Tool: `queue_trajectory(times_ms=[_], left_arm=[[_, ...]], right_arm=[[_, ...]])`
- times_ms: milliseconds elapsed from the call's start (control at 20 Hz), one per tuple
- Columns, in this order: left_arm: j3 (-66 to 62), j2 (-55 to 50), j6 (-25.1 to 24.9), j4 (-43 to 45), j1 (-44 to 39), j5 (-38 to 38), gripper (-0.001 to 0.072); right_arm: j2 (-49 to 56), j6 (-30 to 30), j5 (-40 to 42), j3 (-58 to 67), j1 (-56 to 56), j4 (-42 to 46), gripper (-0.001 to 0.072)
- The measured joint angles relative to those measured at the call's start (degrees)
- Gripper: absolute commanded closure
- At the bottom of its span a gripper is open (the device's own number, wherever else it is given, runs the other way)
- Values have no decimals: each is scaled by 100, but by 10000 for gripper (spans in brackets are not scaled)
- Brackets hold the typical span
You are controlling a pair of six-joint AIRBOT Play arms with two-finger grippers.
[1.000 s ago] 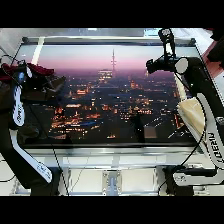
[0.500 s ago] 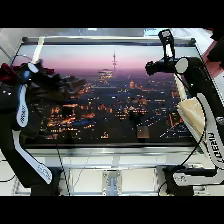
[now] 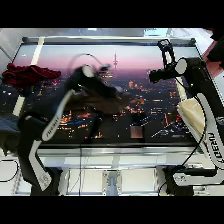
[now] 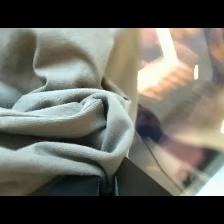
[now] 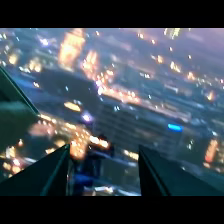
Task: Fold the shirts.
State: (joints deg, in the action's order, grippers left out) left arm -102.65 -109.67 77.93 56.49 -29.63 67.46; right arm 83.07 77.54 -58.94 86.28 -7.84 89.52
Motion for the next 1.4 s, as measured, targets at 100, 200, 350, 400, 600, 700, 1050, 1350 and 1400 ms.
queue_trajectory(times_ms=[100, 200, 350, 400, 600, 700, 1050, 1350, 1400], left_arm=[[0, 2, -42, 151, -645, -212, 624], [-55, 11, -9, 356, -1067, -413, 59], [-472, 63, 295, 1056, -1252, -452, 0], [-693, 92, 420, 1456, -1231, -343, 1], [-1335, 356, 1058, 3834, -841, 227, 5], [-1447, 479, 1241, 4669, -483, 466, 6], [-966, 413, 1010, 4435, 741, 793, 7], [-800, -26, -92, 2955, 1344, 933, 8], [-793, -87, -289, 2706, 1384, 975, 8]], right_arm=[[0, 28, -225, 0, 0, 151, 235], [0, 48, -437, 0, 0, 310, 235], [-17, 92, -684, 0, 0, 702, 226], [-24, 129, -741, 0, 0, 885, 226], [-39, 299, -828, 0, 0, 1528, 226], [-42, 391, -841, -24, 0, 1676, 226], [-42, 610, -1058, -457, 0, 1357, 226], [-42, 732, -1357, -715, 0, 682, 226], [-42, 767, -1373, -730, 0, 627, 226]])
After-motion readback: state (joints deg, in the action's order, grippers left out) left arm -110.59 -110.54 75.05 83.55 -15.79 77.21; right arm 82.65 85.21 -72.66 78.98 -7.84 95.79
